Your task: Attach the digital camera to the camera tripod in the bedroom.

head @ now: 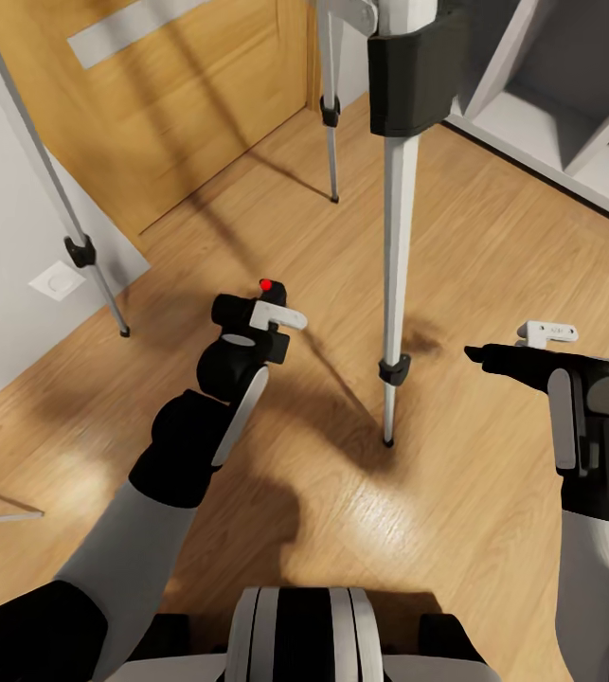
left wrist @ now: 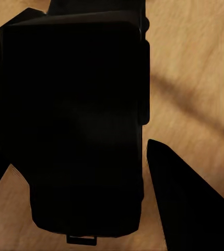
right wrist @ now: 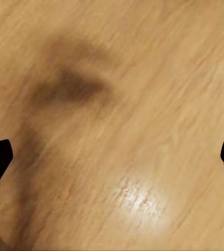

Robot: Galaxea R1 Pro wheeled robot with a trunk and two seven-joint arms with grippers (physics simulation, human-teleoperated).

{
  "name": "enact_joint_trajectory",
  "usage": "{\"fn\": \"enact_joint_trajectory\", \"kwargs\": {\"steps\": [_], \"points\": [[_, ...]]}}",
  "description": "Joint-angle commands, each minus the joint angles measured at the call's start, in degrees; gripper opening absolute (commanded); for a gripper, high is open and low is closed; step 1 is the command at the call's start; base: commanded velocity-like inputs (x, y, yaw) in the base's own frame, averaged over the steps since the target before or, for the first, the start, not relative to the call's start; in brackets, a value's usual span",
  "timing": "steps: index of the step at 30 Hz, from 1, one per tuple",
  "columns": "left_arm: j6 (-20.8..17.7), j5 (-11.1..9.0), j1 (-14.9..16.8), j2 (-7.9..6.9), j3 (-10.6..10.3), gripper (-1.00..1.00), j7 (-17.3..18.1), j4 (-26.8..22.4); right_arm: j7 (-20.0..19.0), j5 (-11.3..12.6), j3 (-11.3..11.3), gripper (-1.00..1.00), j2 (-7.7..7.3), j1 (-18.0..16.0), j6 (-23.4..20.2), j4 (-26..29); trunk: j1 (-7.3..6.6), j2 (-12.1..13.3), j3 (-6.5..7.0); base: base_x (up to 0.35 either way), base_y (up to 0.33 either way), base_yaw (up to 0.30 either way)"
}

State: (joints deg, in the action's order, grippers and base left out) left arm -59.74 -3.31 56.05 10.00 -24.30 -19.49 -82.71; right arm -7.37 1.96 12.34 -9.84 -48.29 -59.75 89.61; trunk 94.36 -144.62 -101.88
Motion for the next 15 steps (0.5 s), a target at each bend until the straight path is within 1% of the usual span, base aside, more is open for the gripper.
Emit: {"fn": "enact_joint_trajectory", "kwargs": {"steps": [1,6,8,10,11,15], "points": [[-0.3,-0.4,0.0,0.0,-0.1,-1.0,-0.3,-0.2,-0.1,0.2,0.1,1.0,0.01,0.0,-0.3,0.0,-0.03,0.0,0.2,0.0,0.0,0.0],[-0.3,-1.0,-0.4,-0.02,0.0,-1.0,0.0,-1.4,-0.1,0.2,0.1,1.0,0.04,0.0,-0.3,0.1,-0.16,0.1,1.31,0.0,0.0,0.0],[-0.3,-2.2,-0.9,-0.07,0.2,-1.0,0.8,-3.1,-0.1,0.2,0.1,1.0,0.04,0.0,-0.3,0.1,-0.21,0.1,1.75,0.0,0.0,0.0],[-0.3,-4.8,-1.3,-0.12,0.4,-1.0,1.4,-4.5,-0.1,0.2,0.1,1.0,0.02,0.0,-0.3,0.1,-0.26,0.1,2.19,0.0,0.0,0.0],[-0.3,-4.8,-1.3,-0.12,0.4,-1.0,1.4,-4.5,-0.1,0.2,0.1,1.0,0.02,0.0,-0.3,0.1,-0.29,0.1,2.41,0.0,0.0,0.0],[-0.3,-11.3,-1.7,-0.38,1.2,-1.0,2.1,-5.8,-0.1,0.2,0.1,1.0,0.01,-0.1,-0.3,0.1,-0.39,0.2,3.3,0.0,0.0,0.0]]}}
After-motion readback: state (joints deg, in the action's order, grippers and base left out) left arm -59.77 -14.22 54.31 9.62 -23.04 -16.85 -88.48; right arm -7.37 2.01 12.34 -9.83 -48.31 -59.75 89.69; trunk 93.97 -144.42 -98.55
